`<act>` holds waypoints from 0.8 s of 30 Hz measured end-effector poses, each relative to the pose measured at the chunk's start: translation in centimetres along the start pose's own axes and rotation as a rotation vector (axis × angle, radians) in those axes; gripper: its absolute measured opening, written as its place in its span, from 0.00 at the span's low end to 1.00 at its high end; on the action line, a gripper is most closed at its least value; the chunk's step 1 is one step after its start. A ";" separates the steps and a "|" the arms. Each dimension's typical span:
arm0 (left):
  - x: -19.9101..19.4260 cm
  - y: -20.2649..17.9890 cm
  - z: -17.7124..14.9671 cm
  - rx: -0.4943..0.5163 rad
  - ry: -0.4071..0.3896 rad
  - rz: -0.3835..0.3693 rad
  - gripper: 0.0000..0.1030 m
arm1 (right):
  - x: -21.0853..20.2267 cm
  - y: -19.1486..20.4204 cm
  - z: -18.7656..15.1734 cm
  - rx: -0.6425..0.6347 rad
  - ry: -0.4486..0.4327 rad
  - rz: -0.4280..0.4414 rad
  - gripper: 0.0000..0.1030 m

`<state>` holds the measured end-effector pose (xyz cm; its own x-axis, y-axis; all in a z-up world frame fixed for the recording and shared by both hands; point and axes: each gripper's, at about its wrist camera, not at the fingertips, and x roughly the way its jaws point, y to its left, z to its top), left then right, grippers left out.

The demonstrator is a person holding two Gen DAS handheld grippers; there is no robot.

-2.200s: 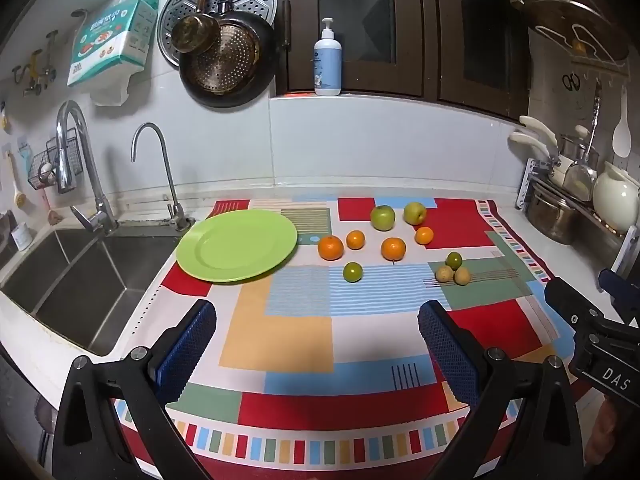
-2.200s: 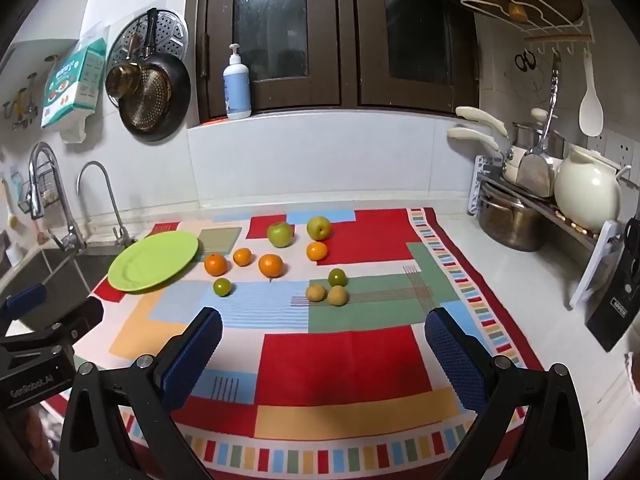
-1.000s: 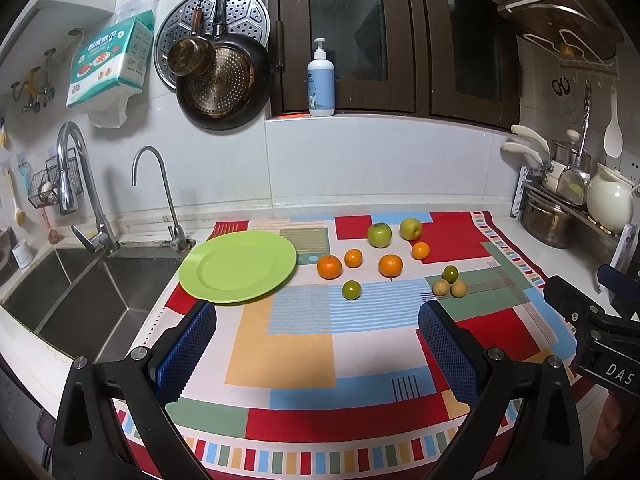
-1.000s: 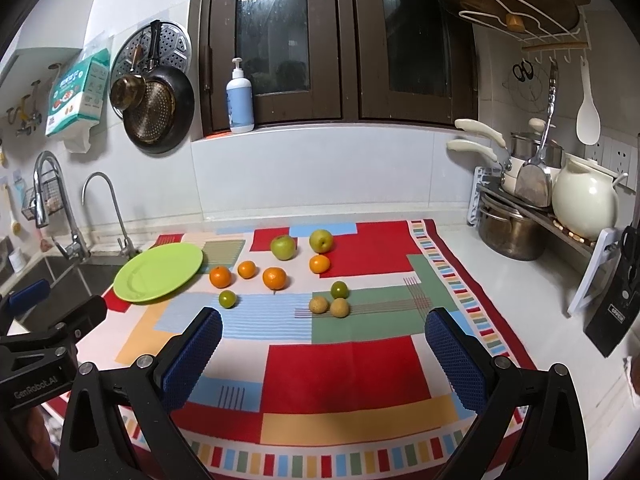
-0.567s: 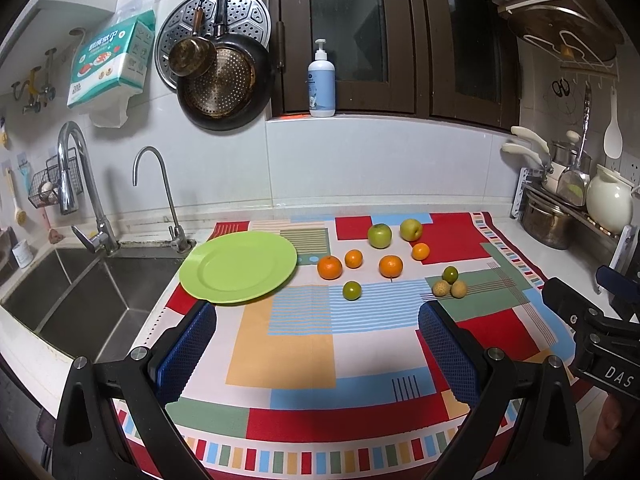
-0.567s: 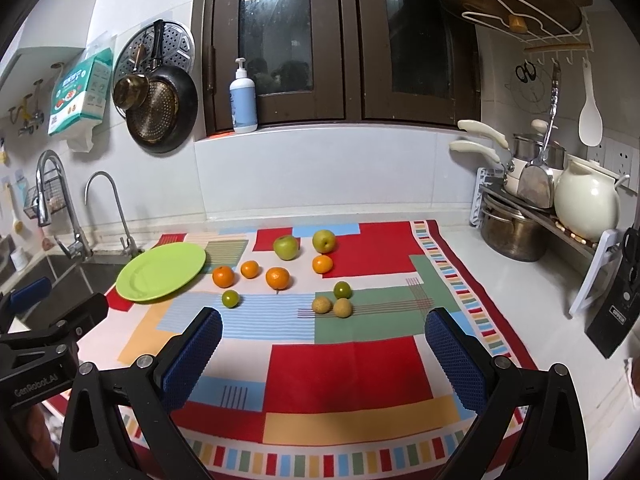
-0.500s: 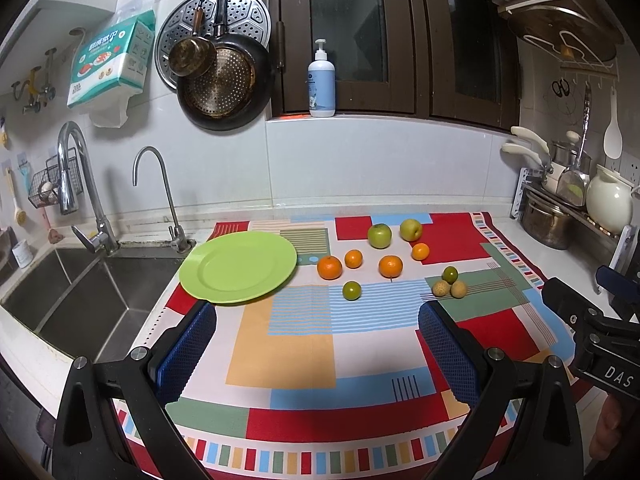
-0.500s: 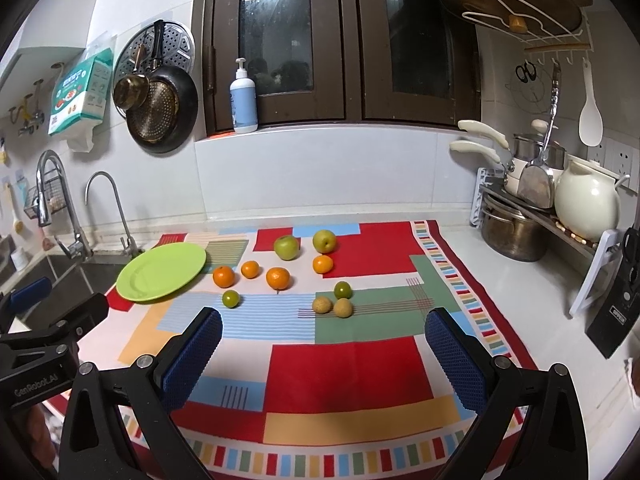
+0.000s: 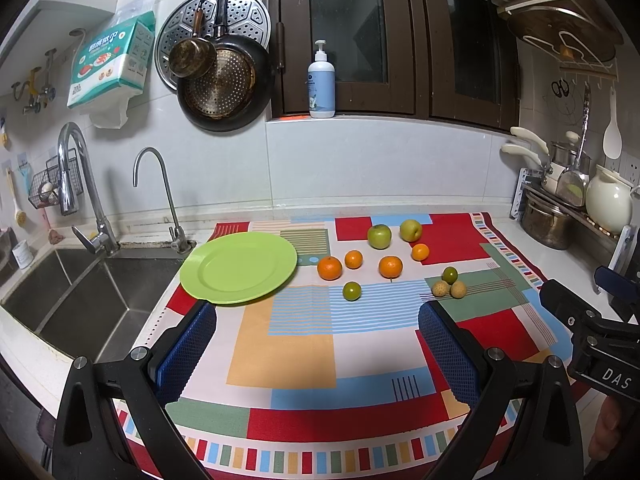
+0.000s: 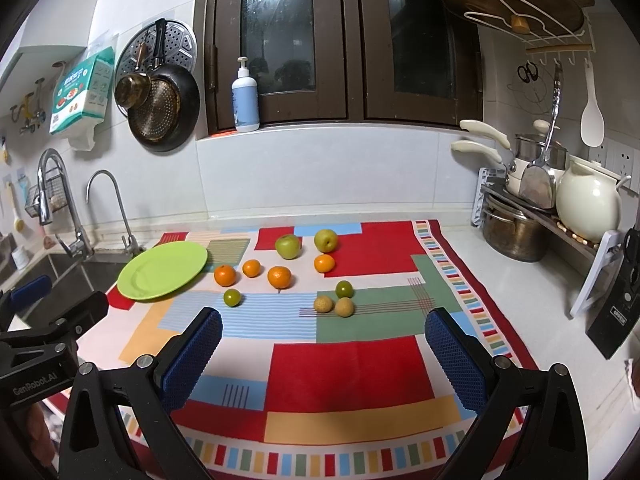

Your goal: Organize fruits

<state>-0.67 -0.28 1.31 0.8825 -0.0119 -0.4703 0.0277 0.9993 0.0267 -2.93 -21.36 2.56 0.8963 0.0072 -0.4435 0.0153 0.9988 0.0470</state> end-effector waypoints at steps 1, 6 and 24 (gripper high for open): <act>0.0 0.0 0.0 0.000 0.000 -0.001 1.00 | 0.0 0.0 0.0 -0.001 -0.001 0.000 1.00; -0.1 0.0 0.1 0.001 -0.001 -0.004 1.00 | -0.1 0.1 0.0 0.000 0.001 -0.001 1.00; 1.3 0.1 0.6 0.010 0.026 -0.026 1.00 | 1.2 0.3 0.1 0.005 0.032 -0.006 1.00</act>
<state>0.75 -0.23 1.26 0.8690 -0.0367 -0.4935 0.0552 0.9982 0.0230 -1.76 -21.04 2.14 0.8817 0.0027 -0.4719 0.0228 0.9986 0.0483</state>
